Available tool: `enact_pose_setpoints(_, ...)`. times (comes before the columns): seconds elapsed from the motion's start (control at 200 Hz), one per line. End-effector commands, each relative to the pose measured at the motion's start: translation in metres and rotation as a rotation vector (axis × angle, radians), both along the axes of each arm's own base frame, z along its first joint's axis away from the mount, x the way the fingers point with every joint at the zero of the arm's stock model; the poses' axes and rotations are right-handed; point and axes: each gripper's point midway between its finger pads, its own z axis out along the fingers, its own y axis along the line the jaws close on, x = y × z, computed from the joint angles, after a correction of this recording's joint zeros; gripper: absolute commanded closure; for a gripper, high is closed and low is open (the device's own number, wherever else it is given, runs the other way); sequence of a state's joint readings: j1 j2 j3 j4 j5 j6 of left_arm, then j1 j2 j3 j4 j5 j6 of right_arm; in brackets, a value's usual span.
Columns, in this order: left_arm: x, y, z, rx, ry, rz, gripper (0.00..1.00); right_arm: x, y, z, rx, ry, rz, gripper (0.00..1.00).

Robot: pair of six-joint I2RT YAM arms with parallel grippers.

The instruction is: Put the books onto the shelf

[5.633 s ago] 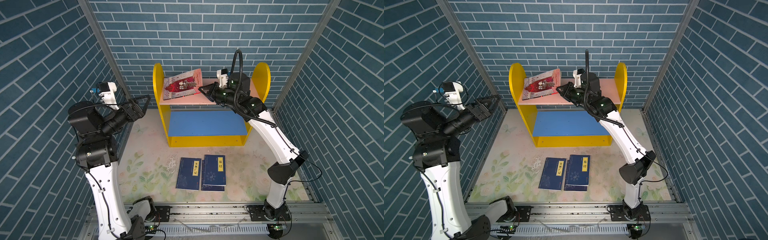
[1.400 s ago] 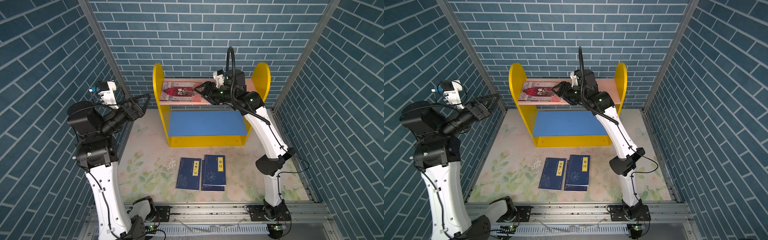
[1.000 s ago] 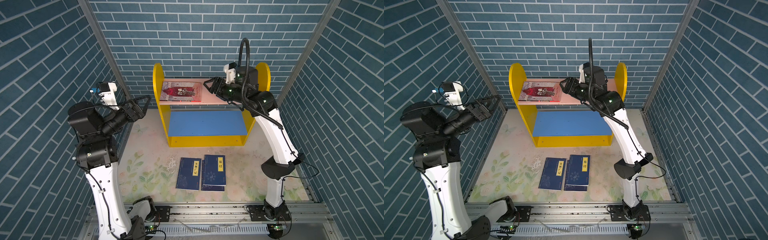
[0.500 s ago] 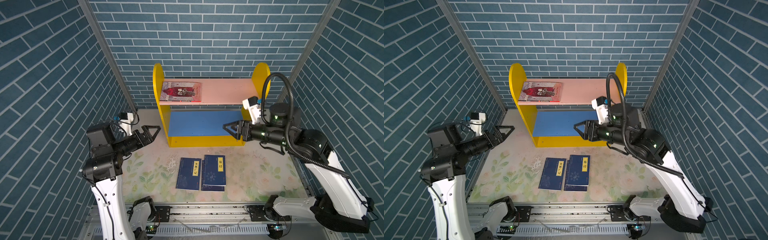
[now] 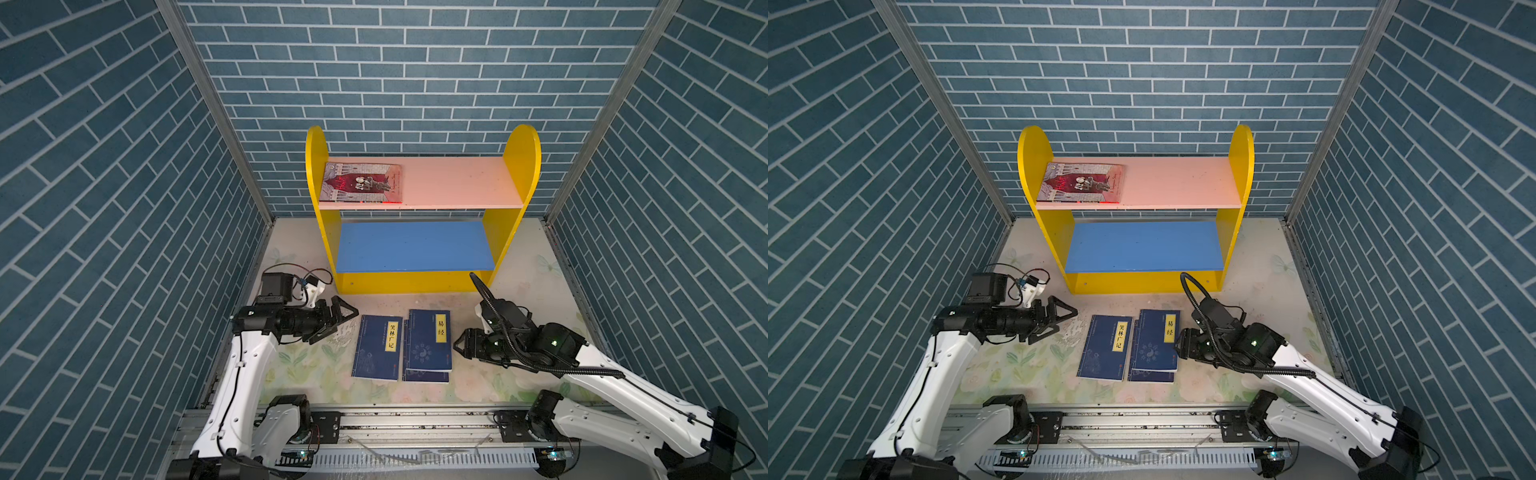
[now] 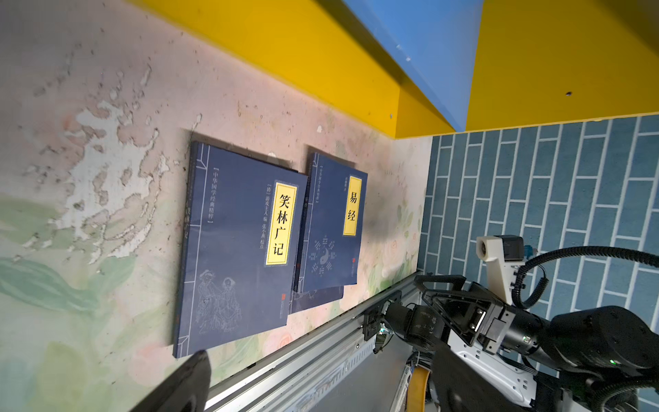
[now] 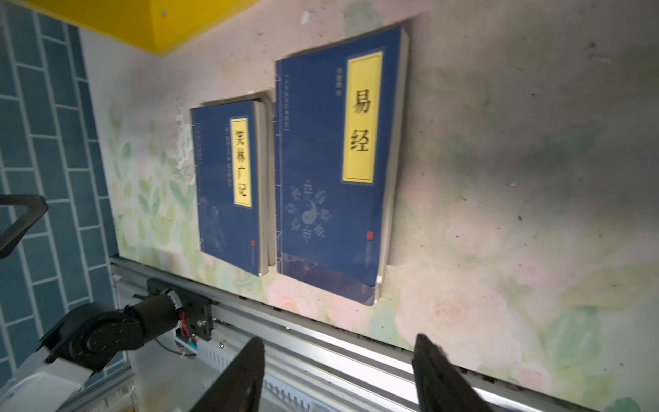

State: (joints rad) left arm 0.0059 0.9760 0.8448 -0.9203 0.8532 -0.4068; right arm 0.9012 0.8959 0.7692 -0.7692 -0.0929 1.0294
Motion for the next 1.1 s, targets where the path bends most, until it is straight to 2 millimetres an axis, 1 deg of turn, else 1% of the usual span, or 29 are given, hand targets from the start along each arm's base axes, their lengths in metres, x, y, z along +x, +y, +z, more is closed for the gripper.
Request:
enact_pose_setpoints(0.0, 0.010, -0.008, -0.013, 0.022, -0.021, -0.009, 0.02, 0.018, -0.009, -0.002, 0.001, -0.035, -0.152, 0.30)
enact_pose_setpoints(0.11, 0.007, -0.018, -0.022, 0.086, -0.071, -0.083, 0.02, 0.020, 0.002, -0.029, 0.052, 0.024, -0.178, 0.29)
enact_pose_setpoints(0.175, 0.005, -0.031, -0.022, 0.098, -0.128, -0.167, 0.02, 0.027, 0.012, -0.043, 0.095, 0.037, -0.190, 0.28)
enact_pose_setpoints(0.205, 0.003, -0.038, -0.021, 0.102, -0.155, -0.218, 0.02, 0.027, 0.018, -0.048, 0.124, 0.064, -0.186, 0.28)
enact_pose_setpoints(0.285, -0.002, -0.052, -0.025, 0.116, -0.191, -0.324, 0.02, 0.030, 0.018, -0.063, 0.108, 0.091, -0.204, 0.28)
enact_pose_setpoints(0.39, -0.003, -0.064, -0.025, 0.080, -0.219, -0.376, 0.01, 0.036, 0.018, -0.074, 0.126, 0.116, -0.218, 0.28)
enact_pose_setpoints(0.515, -0.003, -0.073, -0.031, 0.041, -0.230, -0.413, 0.01, 0.044, 0.025, -0.078, 0.196, 0.134, -0.224, 0.27)
enact_pose_setpoints(0.625, -0.003, -0.082, -0.042, 0.051, -0.236, -0.457, 0.01, 0.045, 0.026, -0.083, 0.201, 0.162, -0.220, 0.28)
enact_pose_setpoints(0.8, 0.001, -0.092, -0.042, 0.019, -0.260, -0.483, 0.01, 0.047, 0.032, -0.087, 0.229, 0.182, -0.202, 0.30)
enact_pose_setpoints(0.97, 0.003, -0.094, -0.047, 0.015, -0.267, -0.484, 0.01, 0.043, 0.038, -0.095, 0.236, 0.226, -0.176, 0.32)
enact_pose_setpoints(1.095, 0.002, -0.095, -0.050, 0.015, -0.272, -0.498, 0.01, 0.039, 0.039, -0.102, 0.219, 0.258, -0.159, 0.33)
